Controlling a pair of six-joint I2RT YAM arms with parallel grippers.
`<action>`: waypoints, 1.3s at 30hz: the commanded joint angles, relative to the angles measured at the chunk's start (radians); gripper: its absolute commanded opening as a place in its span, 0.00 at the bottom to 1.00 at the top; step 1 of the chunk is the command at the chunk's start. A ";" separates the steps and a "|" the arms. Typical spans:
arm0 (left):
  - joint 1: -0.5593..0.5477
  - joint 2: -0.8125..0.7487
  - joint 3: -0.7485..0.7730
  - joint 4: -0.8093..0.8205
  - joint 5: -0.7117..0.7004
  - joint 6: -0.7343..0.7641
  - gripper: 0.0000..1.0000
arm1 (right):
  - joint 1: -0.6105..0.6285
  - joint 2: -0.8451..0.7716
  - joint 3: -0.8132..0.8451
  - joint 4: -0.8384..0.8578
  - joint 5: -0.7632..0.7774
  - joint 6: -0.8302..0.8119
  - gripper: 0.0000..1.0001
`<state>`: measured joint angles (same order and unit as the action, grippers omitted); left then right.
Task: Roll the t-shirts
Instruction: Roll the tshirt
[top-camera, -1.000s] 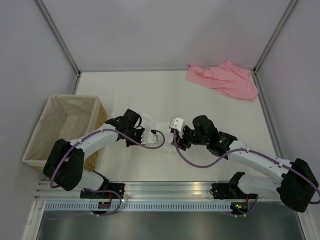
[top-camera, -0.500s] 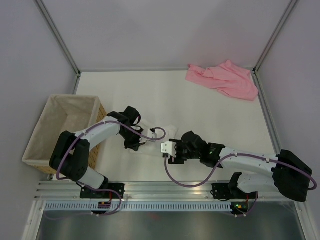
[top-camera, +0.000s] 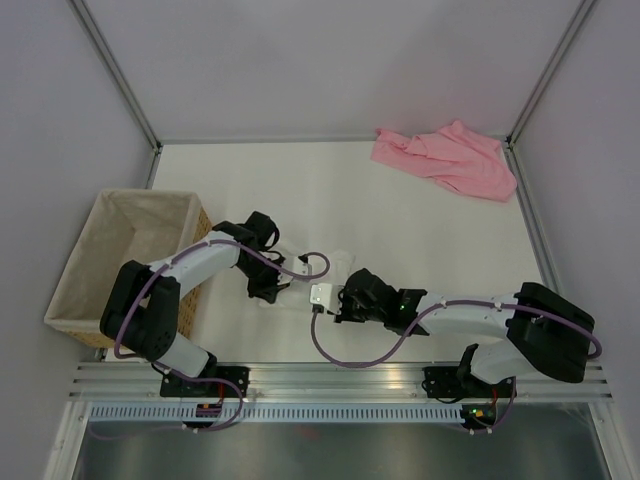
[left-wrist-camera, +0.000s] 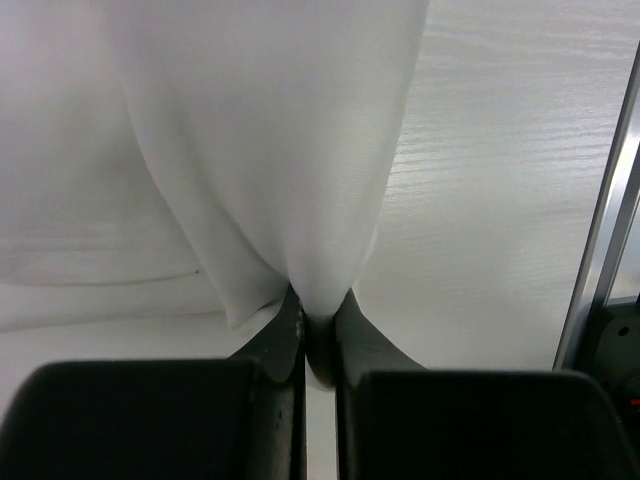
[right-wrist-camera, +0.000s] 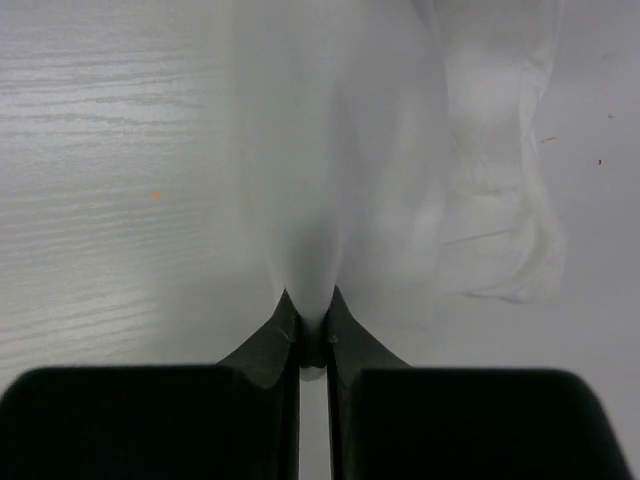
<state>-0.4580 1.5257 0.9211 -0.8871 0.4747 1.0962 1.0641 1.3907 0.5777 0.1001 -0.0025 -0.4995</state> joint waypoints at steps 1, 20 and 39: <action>0.013 0.001 0.022 -0.072 0.051 -0.013 0.02 | 0.004 0.007 0.050 -0.078 0.009 0.070 0.07; 0.113 0.031 0.084 -0.207 0.151 -0.025 0.57 | -0.380 0.163 0.225 -0.344 -0.895 0.280 0.00; 0.177 0.186 0.160 -0.204 0.239 -0.195 0.08 | -0.541 0.315 0.209 -0.338 -0.950 0.476 0.01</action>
<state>-0.3061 1.6745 1.0389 -1.2110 0.7185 1.0252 0.5865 1.6482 0.7898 -0.3050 -0.9962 -0.1448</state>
